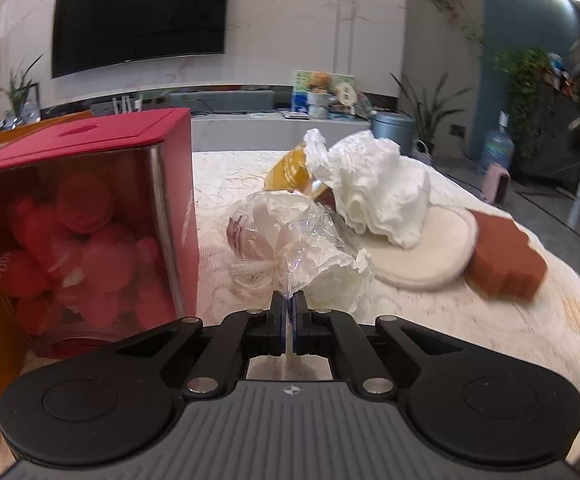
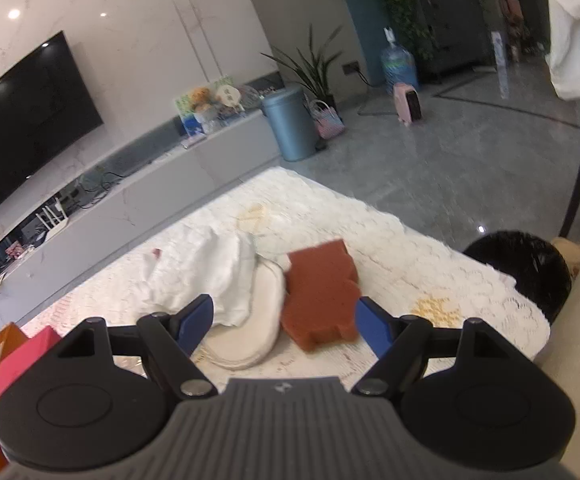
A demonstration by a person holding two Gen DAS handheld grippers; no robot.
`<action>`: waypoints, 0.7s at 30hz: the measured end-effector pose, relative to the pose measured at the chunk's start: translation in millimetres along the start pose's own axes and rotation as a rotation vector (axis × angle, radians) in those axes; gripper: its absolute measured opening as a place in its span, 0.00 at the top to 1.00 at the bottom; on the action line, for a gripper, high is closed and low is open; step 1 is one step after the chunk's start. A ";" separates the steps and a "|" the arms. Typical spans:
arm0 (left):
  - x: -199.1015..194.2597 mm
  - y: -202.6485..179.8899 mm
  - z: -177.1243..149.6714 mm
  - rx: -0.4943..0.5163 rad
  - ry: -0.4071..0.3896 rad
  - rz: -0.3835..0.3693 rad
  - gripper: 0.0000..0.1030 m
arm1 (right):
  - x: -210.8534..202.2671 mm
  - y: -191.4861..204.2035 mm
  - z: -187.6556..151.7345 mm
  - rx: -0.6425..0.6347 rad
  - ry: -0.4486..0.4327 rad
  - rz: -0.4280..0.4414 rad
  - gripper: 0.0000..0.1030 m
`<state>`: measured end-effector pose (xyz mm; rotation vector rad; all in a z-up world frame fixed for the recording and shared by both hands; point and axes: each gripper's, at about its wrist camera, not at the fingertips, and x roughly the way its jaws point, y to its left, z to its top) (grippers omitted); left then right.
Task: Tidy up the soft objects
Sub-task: 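Lower the left tool onto the plastic-wrapped gift while the right tool reaches the orange sponge, then grasp the wrapped gift with the left tool while the right tool grasps the bear-shaped sponge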
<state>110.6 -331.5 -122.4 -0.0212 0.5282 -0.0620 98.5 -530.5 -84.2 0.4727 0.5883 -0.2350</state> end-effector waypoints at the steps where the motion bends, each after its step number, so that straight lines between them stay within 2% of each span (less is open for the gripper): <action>1: -4.0 0.7 -1.1 0.010 0.004 -0.010 0.97 | 5.8 -2.3 -1.5 0.009 0.015 -0.008 0.25; 7: -31.0 10.5 -10.2 0.057 0.018 -0.032 0.97 | 32.7 -2.2 -14.1 0.035 0.078 -0.027 0.26; 9: -39.2 16.3 -8.5 0.062 0.013 -0.026 0.97 | 38.0 4.5 -16.6 -0.007 0.065 -0.067 0.26; 11: -45.1 26.1 -6.8 0.037 0.001 -0.002 0.96 | 49.1 9.7 -19.9 -0.060 0.101 -0.115 0.26; 15: -50.2 42.1 -5.3 0.008 0.016 -0.010 0.90 | 69.9 8.6 -26.1 -0.066 0.141 -0.173 0.26; 16: -52.2 44.9 -4.5 0.005 0.018 -0.010 0.87 | 73.1 8.9 -25.9 -0.069 0.134 -0.183 0.26; 18: -57.8 50.4 -4.7 -0.012 -0.003 -0.008 0.70 | 78.4 10.7 -26.6 -0.102 0.117 -0.211 0.26; 19: -60.9 53.1 -4.4 -0.024 -0.017 -0.008 0.49 | 81.1 11.8 -27.4 -0.130 0.113 -0.228 0.26; 20: -63.5 55.1 -3.9 -0.034 -0.028 -0.010 0.34 | 83.8 12.6 -28.4 -0.159 0.108 -0.247 0.26; 21: -65.1 56.0 -3.1 -0.037 -0.036 -0.017 0.33 | 86.8 12.6 -29.7 -0.184 0.107 -0.268 0.26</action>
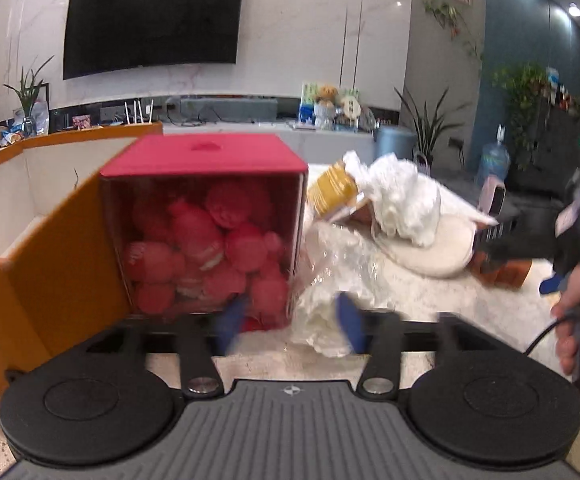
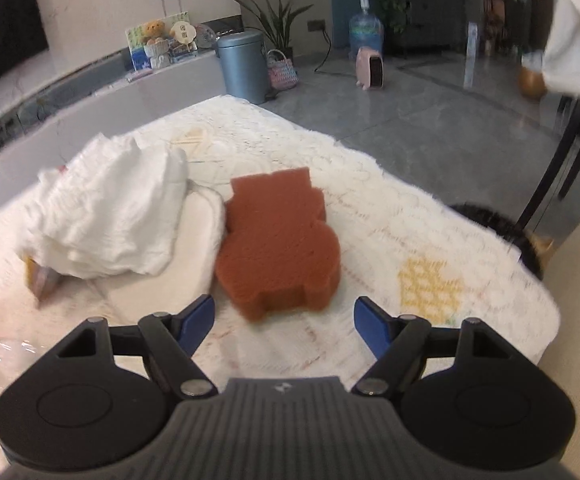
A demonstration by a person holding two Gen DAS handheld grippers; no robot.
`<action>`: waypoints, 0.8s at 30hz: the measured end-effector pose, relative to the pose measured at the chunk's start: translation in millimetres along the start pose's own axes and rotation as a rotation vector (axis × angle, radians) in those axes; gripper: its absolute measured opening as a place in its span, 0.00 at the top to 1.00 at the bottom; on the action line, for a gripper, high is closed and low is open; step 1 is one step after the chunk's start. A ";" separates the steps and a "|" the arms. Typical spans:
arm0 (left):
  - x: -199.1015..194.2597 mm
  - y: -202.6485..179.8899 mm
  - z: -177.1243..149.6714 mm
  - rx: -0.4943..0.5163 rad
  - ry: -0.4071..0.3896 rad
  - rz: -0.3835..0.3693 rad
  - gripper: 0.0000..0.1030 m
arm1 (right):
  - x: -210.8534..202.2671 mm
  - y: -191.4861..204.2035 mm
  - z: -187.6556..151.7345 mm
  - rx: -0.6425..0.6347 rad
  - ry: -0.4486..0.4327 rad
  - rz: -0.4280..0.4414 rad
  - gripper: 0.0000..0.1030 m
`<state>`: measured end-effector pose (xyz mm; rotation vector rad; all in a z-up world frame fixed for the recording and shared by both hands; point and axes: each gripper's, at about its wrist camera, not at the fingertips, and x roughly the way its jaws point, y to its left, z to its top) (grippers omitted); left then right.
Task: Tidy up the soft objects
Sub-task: 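Grasp the wrapped gift with the left tool while the right tool grasps the bear-shaped sponge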
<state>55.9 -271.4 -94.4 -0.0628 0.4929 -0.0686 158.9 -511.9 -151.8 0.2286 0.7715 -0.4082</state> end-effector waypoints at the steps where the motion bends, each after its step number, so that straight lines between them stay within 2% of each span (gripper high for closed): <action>1: -0.9 0.3 1.6 -0.001 -0.004 -0.011 0.33 | 3.5 0.7 -0.7 -0.017 0.001 -0.016 0.26; 4: 2.7 -3.7 7.5 0.017 0.014 -0.097 0.29 | 11.7 1.3 -1.2 -0.027 0.007 -0.017 0.26; 6: 7.0 -8.8 11.1 0.039 0.032 -0.123 0.28 | 15.7 3.3 -1.7 -0.016 0.010 -0.009 0.26; 11: 23.0 -26.3 15.1 0.029 0.045 -0.013 0.27 | 20.8 10.9 -4.8 -0.042 -0.008 -0.012 0.26; 16: 34.0 -36.8 14.7 0.077 0.060 0.011 0.26 | 23.6 11.2 -3.8 -0.038 -0.025 -0.007 0.26; 18: 38.8 -37.5 11.9 0.089 0.078 0.015 0.26 | 20.8 12.7 -2.6 -0.045 -0.015 0.000 0.35; 19: 41.3 -37.7 11.5 0.092 0.090 0.007 0.27 | 18.8 12.2 -1.5 -0.040 -0.009 0.005 0.35; 21: 41.5 -36.9 9.1 0.095 0.092 -0.007 0.45 | 15.6 6.2 0.9 0.008 0.015 0.038 0.37; 24: 38.3 -38.3 1.4 0.162 0.089 0.017 0.80 | 11.0 -2.1 3.1 0.064 0.033 0.071 0.38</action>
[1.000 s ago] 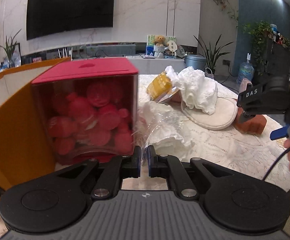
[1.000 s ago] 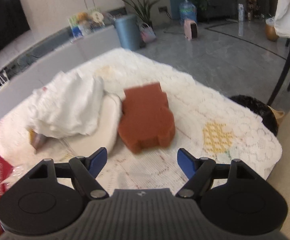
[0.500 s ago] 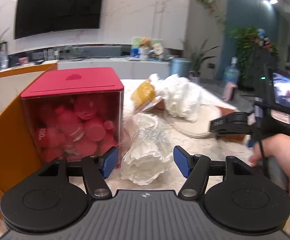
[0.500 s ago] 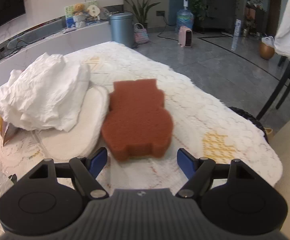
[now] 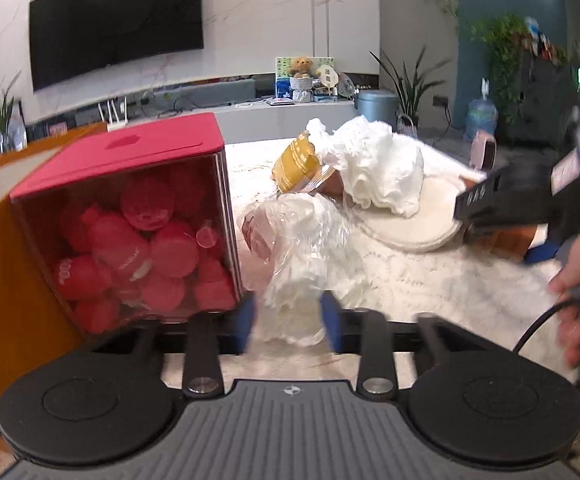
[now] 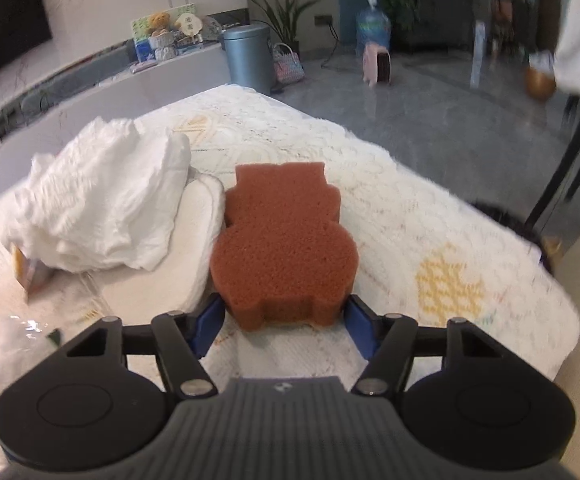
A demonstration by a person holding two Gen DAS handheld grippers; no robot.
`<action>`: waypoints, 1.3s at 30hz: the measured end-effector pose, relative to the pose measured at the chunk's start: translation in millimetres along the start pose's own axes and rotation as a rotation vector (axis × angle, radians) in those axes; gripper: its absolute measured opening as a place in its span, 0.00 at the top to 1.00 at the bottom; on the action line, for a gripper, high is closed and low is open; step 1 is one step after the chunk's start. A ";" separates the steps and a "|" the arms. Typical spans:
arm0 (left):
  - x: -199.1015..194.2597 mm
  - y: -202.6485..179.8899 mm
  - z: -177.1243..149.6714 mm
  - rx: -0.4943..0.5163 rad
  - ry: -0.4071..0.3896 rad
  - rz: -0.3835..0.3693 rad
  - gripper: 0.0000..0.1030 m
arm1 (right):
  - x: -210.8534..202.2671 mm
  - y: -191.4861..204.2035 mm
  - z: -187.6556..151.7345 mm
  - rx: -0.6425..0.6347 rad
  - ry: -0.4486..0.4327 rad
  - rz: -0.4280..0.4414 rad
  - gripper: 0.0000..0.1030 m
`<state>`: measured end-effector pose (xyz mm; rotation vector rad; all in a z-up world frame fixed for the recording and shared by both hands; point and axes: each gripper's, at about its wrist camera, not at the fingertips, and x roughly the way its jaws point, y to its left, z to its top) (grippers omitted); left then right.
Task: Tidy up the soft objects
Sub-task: 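Grasp the wrapped gift with the left tool while the right tool grasps the bear-shaped sponge, then lift the gift and sponge with both tools and carry them toward the shoebox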
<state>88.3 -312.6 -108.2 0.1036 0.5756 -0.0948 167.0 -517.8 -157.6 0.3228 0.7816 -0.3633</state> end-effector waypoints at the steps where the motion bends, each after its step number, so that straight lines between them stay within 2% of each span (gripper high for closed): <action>1: -0.3 -0.7 -3.5 0.024 0.003 0.014 0.95 | -3.3 0.5 0.2 -0.009 0.000 0.001 0.38; 7: -13.6 10.8 -9.5 0.078 0.021 -0.021 0.96 | -39.6 8.1 -3.7 -0.098 -0.026 0.006 0.39; 12: -32.9 26.1 -12.5 0.108 0.062 -0.091 0.98 | -69.1 14.0 -12.2 -0.251 0.006 0.013 0.40; 14: -41.6 33.2 -13.6 0.136 0.091 -0.125 0.98 | -76.0 9.9 -15.0 -0.266 0.050 0.062 0.40; 17: -55.8 43.3 -13.3 0.151 0.131 -0.159 0.97 | -80.9 10.9 -26.5 -0.332 0.144 0.100 0.46; 18: -60.4 46.6 -13.9 0.160 0.136 -0.179 0.95 | -80.9 11.6 -35.5 -0.364 0.191 0.123 0.54; 19: -63.5 49.1 -15.3 0.171 0.138 -0.196 0.85 | -81.4 12.6 -44.1 -0.383 0.222 0.149 0.60; 20: -66.1 51.9 -17.1 0.173 0.132 -0.206 0.67 | -81.0 14.4 -50.1 -0.391 0.244 0.165 0.60; 21: -67.4 53.3 -19.1 0.167 0.124 -0.212 0.54 | -79.7 17.0 -53.4 -0.402 0.259 0.170 0.59; 22: -68.1 53.8 -20.2 0.162 0.115 -0.220 0.29 | -78.9 19.7 -54.1 -0.411 0.260 0.166 0.57; 23: -68.5 53.4 -20.0 0.152 0.102 -0.225 0.24 | -78.6 22.2 -54.4 -0.412 0.254 0.153 0.48; 24: -70.2 52.8 -20.1 0.143 0.087 -0.234 0.25 | -80.1 23.0 -52.8 -0.407 0.236 0.135 0.33; 27: -71.0 43.4 -15.9 0.158 0.046 -0.243 0.25 | -86.2 19.8 -45.1 -0.383 0.148 0.129 0.21; 29: -68.2 33.5 -15.2 0.161 0.012 -0.194 0.24 | -82.5 14.7 -38.6 -0.332 0.130 0.144 0.19; 34: -51.8 10.2 -11.0 0.166 0.010 -0.108 0.22 | -63.6 6.7 -27.9 -0.218 0.118 0.101 0.18; 37: -46.9 3.3 -11.1 0.183 0.002 -0.092 0.22 | -55.8 -1.6 -23.4 -0.117 0.118 0.164 0.18; 39: -42.9 1.5 -7.5 0.158 0.012 -0.089 0.20 | -50.8 -3.9 -20.9 -0.075 0.121 0.164 0.18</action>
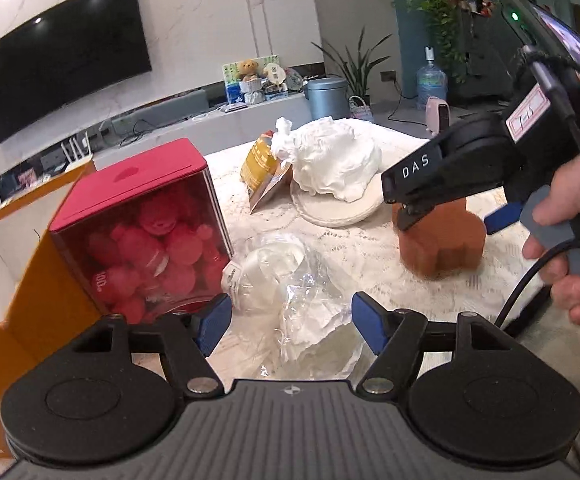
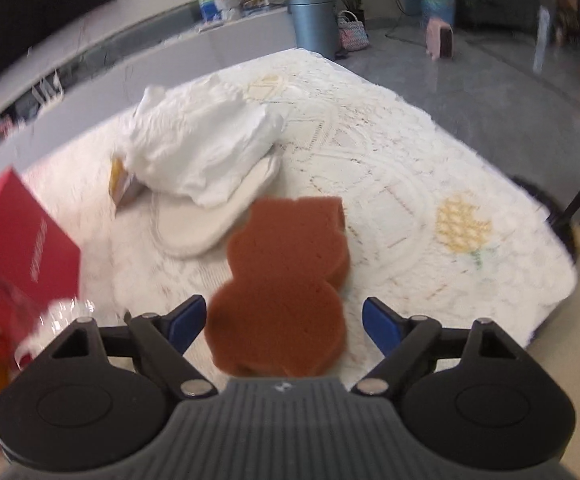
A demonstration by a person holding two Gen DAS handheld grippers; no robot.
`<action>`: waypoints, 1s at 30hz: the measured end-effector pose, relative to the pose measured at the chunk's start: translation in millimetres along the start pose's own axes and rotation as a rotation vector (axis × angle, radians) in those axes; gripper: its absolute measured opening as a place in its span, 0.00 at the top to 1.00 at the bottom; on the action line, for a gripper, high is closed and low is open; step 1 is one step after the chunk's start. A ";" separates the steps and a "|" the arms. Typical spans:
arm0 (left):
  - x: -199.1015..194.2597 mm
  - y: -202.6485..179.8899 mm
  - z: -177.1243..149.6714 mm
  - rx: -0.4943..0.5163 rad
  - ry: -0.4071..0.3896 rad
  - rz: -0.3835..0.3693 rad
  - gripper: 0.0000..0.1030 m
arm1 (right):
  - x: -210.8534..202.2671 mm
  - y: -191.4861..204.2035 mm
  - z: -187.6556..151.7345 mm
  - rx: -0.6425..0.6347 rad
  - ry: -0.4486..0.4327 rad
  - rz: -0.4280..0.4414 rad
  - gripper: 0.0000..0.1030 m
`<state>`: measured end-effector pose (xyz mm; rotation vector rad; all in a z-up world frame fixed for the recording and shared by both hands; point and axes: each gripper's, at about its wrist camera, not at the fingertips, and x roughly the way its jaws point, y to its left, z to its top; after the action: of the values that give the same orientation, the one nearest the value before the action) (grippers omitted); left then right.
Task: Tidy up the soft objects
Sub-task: 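Lift the gift and sponge with both tools and carry them toward the shoebox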
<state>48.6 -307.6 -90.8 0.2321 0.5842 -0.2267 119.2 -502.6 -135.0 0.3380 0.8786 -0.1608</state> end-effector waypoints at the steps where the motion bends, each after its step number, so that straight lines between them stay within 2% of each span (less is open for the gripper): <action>1: 3.1 0.0 2.3 -0.020 0.008 -0.002 0.19 | 2.9 0.8 1.2 0.003 0.000 -0.011 0.18; 4: 8.6 1.6 7.8 -0.090 0.054 -0.006 0.18 | 9.8 5.2 3.1 -0.005 -0.008 -0.032 0.16; 9: -1.7 20.9 21.3 -0.328 0.106 -0.034 0.15 | 17.7 8.8 2.7 0.004 0.018 -0.046 0.16; 12: 4.1 28.4 29.0 -0.437 0.144 0.009 0.15 | 15.1 12.4 0.6 -0.021 0.010 -0.057 0.16; 15: 22.8 31.3 34.4 -0.504 0.221 0.060 0.15 | 18.7 14.8 -0.7 -0.043 0.026 -0.073 0.16; 19: 47.1 29.7 26.7 -0.501 0.213 0.066 0.10 | 23.5 15.5 -2.7 -0.055 0.042 -0.087 0.17; 24: 50.0 38.8 16.6 -0.486 0.206 0.017 0.09 | 24.9 15.9 -2.9 -0.076 0.035 -0.094 0.18; 25: 49.6 40.4 15.8 -0.477 0.200 0.004 0.12 | 25.0 17.3 -2.8 -0.081 0.035 -0.097 0.19; 26: 48.3 41.2 15.6 -0.467 0.193 -0.025 0.20 | 24.4 18.4 -2.8 -0.088 0.033 -0.092 0.23; 27: 48.1 41.4 14.7 -0.456 0.188 -0.053 0.22 | 23.7 20.1 -3.1 -0.097 0.033 -0.086 0.25; 30: 47.2 39.6 15.1 -0.425 0.176 -0.073 0.26 | 24.7 23.6 -4.6 -0.120 0.034 -0.099 0.25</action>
<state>105.6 -281.1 -99.4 -0.1831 0.8012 -0.1483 137.9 -479.0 -151.6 0.1856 0.9345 -0.1929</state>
